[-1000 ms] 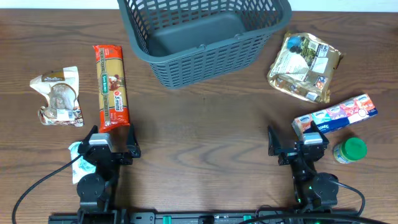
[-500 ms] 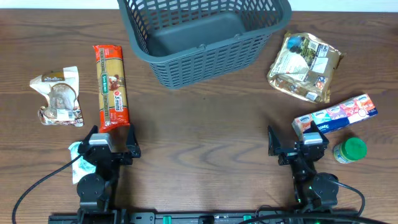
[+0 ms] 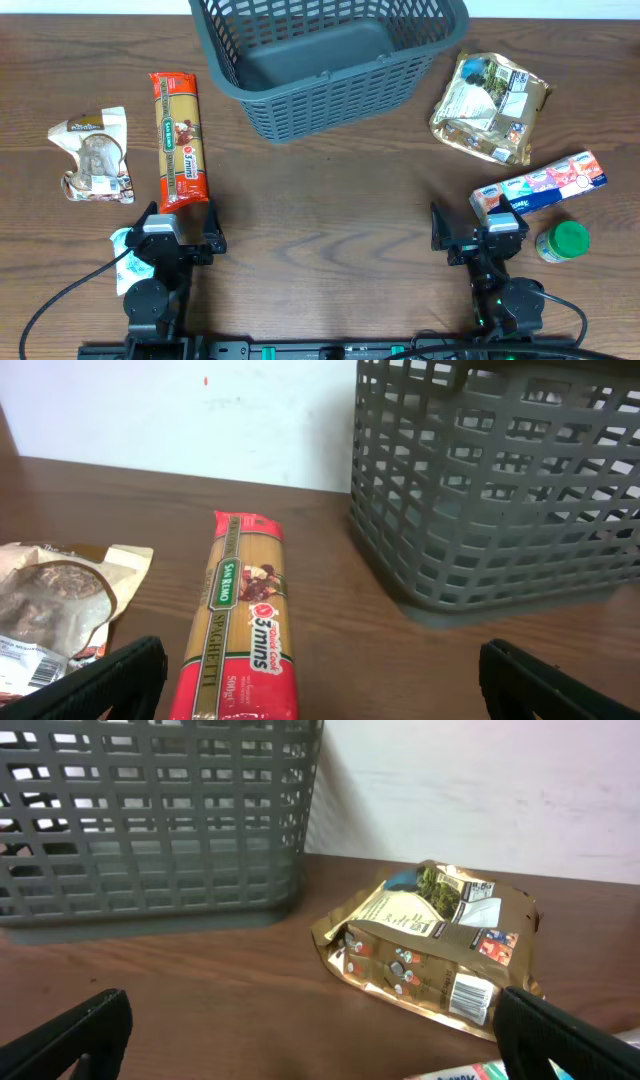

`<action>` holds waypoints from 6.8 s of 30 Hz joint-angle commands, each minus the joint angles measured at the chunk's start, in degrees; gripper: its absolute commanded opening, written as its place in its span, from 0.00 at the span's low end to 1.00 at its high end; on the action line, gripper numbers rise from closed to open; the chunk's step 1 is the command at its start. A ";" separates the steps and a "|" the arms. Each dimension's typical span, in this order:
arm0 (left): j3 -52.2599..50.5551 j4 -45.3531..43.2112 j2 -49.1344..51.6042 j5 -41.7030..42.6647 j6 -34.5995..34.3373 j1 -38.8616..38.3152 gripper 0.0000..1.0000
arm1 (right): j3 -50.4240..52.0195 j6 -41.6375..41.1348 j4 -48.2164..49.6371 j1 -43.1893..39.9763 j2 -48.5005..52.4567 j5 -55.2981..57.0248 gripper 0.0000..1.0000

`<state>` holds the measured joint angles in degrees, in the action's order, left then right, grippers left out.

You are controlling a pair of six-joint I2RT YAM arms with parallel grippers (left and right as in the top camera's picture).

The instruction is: Pack container

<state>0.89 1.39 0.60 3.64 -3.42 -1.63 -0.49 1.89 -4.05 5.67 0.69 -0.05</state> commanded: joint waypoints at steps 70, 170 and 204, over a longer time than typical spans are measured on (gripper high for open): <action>95.82 63.60 74.73 1.03 -13.46 -12.59 0.06 | -124.91 -1.60 -60.92 -0.76 98.79 -9.66 0.01; 102.20 71.30 86.47 -17.20 -14.49 -10.51 0.45 | -156.93 -18.16 -70.25 -8.63 120.96 8.00 0.01; 102.20 71.91 86.36 -17.18 -14.45 -10.12 0.45 | -130.60 7.06 -57.64 -14.16 121.28 -29.97 0.01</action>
<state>102.13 73.10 87.22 -12.47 -16.97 -11.92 -131.48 4.93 -61.65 -9.54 121.64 -24.93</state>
